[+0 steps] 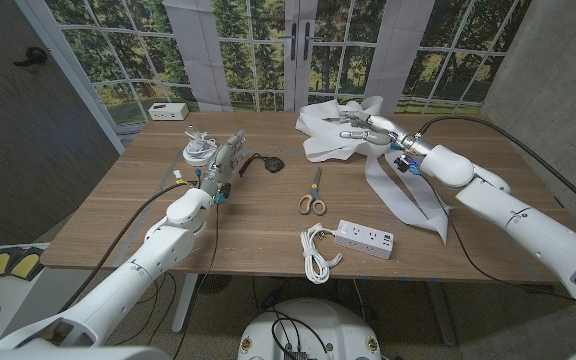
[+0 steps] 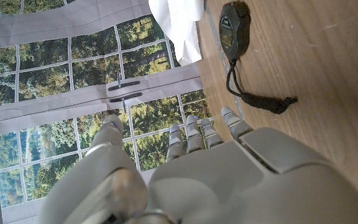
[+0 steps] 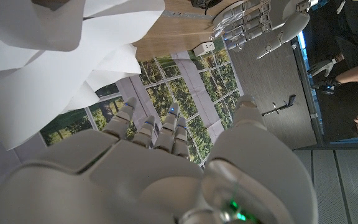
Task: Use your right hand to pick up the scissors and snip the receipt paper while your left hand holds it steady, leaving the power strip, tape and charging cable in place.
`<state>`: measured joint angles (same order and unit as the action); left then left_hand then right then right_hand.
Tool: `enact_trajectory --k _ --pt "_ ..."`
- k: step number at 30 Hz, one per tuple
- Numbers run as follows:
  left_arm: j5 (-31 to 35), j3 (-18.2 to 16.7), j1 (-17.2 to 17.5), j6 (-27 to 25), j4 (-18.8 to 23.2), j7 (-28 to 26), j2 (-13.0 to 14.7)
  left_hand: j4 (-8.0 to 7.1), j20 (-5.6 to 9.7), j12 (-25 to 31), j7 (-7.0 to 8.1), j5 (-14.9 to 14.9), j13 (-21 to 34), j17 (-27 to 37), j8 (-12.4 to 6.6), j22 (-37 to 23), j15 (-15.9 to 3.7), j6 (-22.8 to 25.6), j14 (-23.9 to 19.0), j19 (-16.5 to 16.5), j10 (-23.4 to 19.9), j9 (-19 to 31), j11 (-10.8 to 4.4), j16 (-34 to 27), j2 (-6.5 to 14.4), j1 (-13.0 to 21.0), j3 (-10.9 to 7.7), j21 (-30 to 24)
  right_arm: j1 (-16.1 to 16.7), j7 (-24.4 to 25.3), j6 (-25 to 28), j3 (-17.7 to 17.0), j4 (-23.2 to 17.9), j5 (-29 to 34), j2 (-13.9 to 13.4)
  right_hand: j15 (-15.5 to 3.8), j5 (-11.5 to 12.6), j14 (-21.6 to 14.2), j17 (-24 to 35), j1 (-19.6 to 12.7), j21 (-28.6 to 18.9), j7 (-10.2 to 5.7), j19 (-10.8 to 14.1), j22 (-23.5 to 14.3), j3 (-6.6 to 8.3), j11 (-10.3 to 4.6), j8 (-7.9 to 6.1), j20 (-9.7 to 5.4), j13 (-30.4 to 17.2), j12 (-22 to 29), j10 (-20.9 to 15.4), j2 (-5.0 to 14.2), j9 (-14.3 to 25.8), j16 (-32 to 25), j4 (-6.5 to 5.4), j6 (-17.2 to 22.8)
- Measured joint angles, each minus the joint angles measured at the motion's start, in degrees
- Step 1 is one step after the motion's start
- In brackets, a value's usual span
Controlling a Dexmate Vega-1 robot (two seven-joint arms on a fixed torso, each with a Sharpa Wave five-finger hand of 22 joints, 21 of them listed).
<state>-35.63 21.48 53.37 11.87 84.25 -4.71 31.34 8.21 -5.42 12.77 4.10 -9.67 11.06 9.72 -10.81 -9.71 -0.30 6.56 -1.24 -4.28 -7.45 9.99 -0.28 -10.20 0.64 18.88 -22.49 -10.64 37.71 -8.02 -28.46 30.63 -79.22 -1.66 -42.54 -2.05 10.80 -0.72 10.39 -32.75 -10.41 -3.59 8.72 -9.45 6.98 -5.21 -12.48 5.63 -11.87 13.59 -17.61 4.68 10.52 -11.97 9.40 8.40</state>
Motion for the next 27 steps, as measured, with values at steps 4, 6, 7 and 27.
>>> enact_trajectory --k 4,6,7,27 --pt "-0.2 0.0 0.0 0.2 -0.1 0.3 0.0 0.0 0.0 0.0 0.0 0.0 0.0 0.0 0.0 0.0 0.0 0.0 0.0 0.0 -0.4 0.0 -0.22 0.0 0.0 0.0 0.0 0.0 -0.6 -0.2 0.0 0.4 0.0 0.7 0.2 0.0 0.0 0.0 0.0 -0.4 0.0 -0.19 0.0 0.0 0.19 0.1 0.0 0.0 0.0 0.0 -0.5 0.38 0.0 0.0 -0.18 0.2" --pt "-0.3 -0.1 0.0 0.3 -0.5 0.6 0.1 0.0 0.0 0.0 0.0 0.0 0.0 0.0 0.0 0.0 0.0 0.0 0.0 0.0 -0.4 0.0 -0.22 0.0 0.0 0.0 0.0 0.0 -0.9 -0.2 0.0 0.5 0.0 1.2 0.3 0.0 -0.2 0.0 0.0 -0.4 0.0 0.1 0.0 0.0 0.19 0.1 0.0 0.0 0.0 0.0 -0.5 0.38 0.0 0.0 -0.18 0.5" --pt "-0.3 -0.1 0.0 0.3 -0.6 0.7 0.1 0.0 0.0 0.0 0.0 0.0 0.0 0.0 0.0 0.0 0.0 0.0 0.0 0.0 -0.4 0.0 -0.22 0.0 0.0 0.0 0.0 0.0 -1.0 -0.2 0.0 0.6 0.0 1.5 0.4 0.0 -0.2 0.0 0.0 -0.4 0.0 -0.11 0.0 0.0 0.19 -0.11 0.0 0.0 0.0 0.0 -0.7 0.38 0.0 0.0 -0.18 0.7" --pt "-1.3 -0.5 -0.7 0.7 -1.9 2.9 0.6 0.0 0.0 0.0 -0.01 0.0 0.0 0.0 0.0 0.0 0.0 0.0 0.0 0.0 -0.4 0.0 -0.22 0.0 0.0 0.0 0.0 0.0 -3.0 0.4 -0.3 2.4 -0.5 6.6 0.9 0.21 -0.4 -0.6 0.2 -0.6 0.0 0.21 0.2 0.0 0.07 -0.01 -0.01 0.65 -0.1 0.0 -2.3 -0.31 0.0 0.0 -0.73 1.8"
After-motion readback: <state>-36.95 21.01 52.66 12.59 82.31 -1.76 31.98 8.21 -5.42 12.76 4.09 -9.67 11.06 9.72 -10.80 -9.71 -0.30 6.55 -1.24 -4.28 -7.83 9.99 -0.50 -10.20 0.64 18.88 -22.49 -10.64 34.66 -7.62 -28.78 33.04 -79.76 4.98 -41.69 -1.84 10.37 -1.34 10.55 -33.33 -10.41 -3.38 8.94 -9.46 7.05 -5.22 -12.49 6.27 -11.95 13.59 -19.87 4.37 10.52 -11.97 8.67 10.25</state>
